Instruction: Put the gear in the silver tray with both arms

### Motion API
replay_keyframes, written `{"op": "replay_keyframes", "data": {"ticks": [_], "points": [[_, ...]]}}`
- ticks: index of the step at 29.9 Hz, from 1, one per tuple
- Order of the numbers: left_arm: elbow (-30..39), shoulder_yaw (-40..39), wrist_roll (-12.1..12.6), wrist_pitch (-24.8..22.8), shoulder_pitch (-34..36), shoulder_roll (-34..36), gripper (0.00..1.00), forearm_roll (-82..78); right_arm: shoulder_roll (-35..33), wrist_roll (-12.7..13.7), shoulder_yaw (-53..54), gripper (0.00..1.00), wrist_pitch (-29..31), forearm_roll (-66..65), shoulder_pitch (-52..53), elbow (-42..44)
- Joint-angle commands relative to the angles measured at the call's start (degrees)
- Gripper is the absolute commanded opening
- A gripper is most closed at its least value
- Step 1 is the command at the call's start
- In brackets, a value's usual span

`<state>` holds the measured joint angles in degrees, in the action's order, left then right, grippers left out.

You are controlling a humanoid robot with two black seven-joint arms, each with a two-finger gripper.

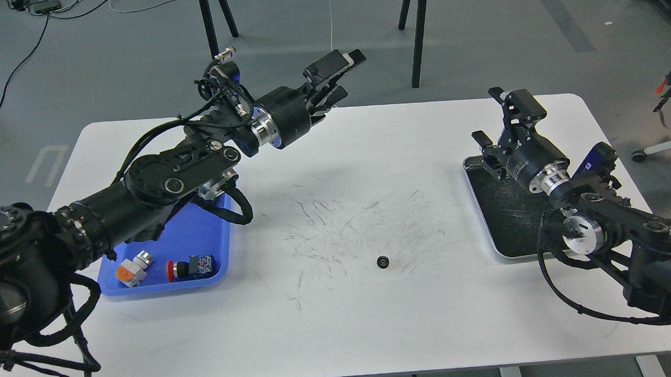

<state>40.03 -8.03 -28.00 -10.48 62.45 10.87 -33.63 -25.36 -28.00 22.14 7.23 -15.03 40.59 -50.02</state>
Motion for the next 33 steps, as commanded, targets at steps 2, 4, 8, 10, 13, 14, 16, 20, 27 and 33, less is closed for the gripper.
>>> {"op": "replay_keyframes", "data": {"ticks": [2,4,8,10,13,14,16,20,27,33], "points": [[6.01,-0.23,0.0,-2.7,-2.15,7.13,1.0,1.29,-0.39,0.0,-0.78,0.99,2.08,-3.85,0.37,-0.26],[9.53,-0.93,0.0,-2.96,-3.2,10.39,1.0,1.29,-0.39,0.0,-0.95,0.99,2.08,-6.58,0.54,-0.26],[12.79,-2.43,0.0,-2.88,-5.93,14.44,1.0,1.2,-0.3,0.0,-2.8,0.99,2.08,-14.04,0.81,-0.35],[13.41,-2.61,0.0,-2.79,-6.9,16.2,1.0,1.2,-0.3,0.0,-3.67,0.99,2.08,-17.47,0.98,-0.43],[15.34,-2.61,0.0,-2.87,-8.31,18.13,1.0,1.03,-0.3,0.0,-5.78,0.99,2.08,-23.1,1.6,-1.05],[16.04,-2.61,0.0,-2.79,-8.66,18.57,1.0,1.03,-0.39,0.0,-6.48,0.99,2.08,-25.2,1.86,-1.48],[16.31,-2.61,0.0,-2.61,-9.01,19.02,1.0,0.94,-0.48,0.0,-7.63,0.99,2.0,-28.37,2.48,-2.45],[16.4,-2.61,0.0,-2.44,-9.1,19.11,1.0,0.76,-1.27,0.0,-8.77,0.99,2.08,-33.21,3.88,-3.25],[16.4,-2.52,0.0,-2.35,-9.63,19.02,1.0,0.59,-1.44,0.0,-12.38,0.99,2.0,-41.56,6.69,-3.16],[16.4,-2.52,0.0,-2.17,-9.98,19.19,1.0,0.5,-1.44,0.0,-18.25,0.99,2.0,-51.84,10.65,-3.16]]}}
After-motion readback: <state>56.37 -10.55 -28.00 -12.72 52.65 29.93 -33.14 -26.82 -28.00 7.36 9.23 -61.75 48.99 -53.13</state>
